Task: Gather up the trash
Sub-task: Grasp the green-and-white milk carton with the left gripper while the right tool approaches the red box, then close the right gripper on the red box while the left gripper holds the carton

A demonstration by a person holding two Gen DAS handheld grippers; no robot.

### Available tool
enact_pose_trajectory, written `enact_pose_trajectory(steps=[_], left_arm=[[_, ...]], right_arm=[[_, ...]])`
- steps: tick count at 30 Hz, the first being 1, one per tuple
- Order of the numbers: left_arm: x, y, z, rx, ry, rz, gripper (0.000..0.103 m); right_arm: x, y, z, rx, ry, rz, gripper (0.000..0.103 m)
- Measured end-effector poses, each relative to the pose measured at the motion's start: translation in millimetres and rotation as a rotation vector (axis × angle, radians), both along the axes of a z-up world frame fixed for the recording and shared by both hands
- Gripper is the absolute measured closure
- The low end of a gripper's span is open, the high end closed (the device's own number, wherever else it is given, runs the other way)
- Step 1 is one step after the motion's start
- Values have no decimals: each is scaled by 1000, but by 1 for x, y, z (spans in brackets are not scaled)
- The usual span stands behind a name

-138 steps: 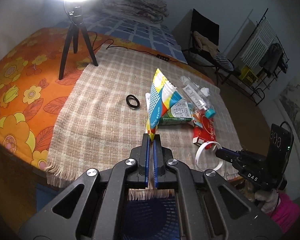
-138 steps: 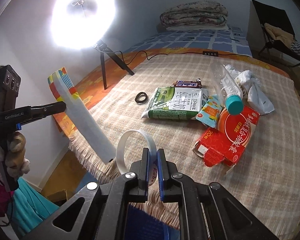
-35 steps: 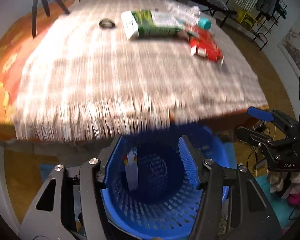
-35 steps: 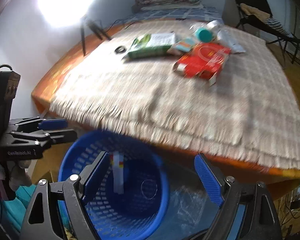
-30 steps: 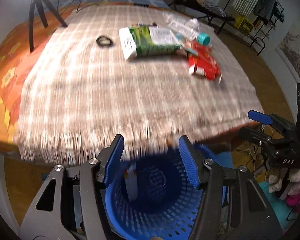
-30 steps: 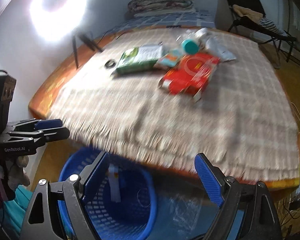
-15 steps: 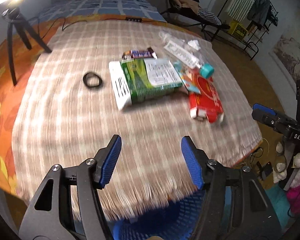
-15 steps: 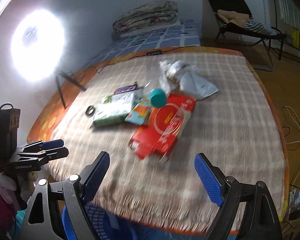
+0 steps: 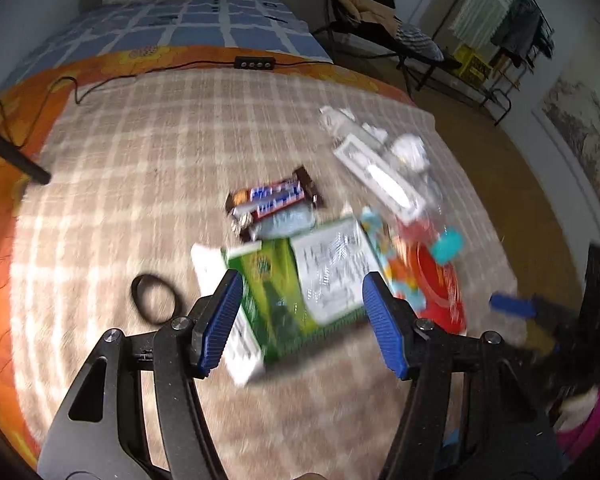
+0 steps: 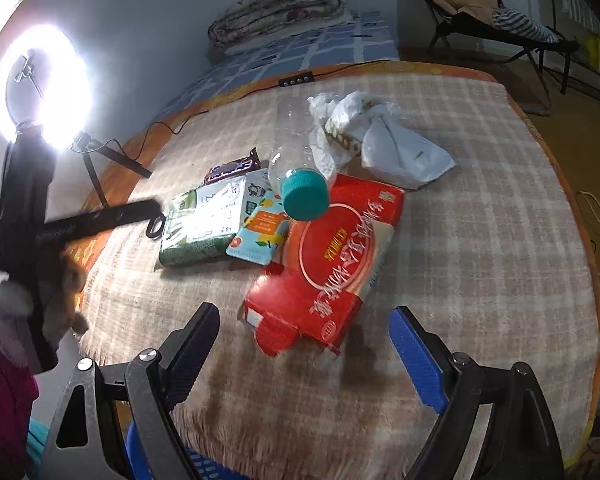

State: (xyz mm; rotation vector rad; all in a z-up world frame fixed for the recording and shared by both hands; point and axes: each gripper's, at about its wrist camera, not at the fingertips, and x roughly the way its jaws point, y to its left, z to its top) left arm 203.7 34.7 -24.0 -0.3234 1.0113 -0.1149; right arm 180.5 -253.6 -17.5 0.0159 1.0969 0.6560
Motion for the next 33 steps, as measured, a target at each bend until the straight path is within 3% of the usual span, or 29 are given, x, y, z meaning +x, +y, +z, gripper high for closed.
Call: enact_pose_trajectory(steps=[2,9,12,15,21,23,25,27,33], left_arm=[[15,2,-5,-37,9,1,39],[43,-1,-21,-24,41,-22,39],[51,-5,-26,16,57,-39,39],[58,-7,-33,56,83,-61,39],[40,-7,-38,21,127,-133,39],[27,-11,-39,41,139,-160,39],[16,-17,-41,70,150,-180,26],[8,-27,-40,113,148,-208,22],[6,-62,-44,276,164,-263,18]], right_arm=[[3,7,-2,-14,-5,3,14],[15,16,-8,-34,3,-16,14],[20,17,-12,-37,15,-34,1],[24,17,-15,-33,25,-52,1],[25,18,-15,-38,23,-40,1],[25,15,-15,-35,23,-47,1],[27,11,-15,-27,29,-58,1],[30,5,-15,-15,41,-76,1],[35,-6,-14,16,63,-114,1]])
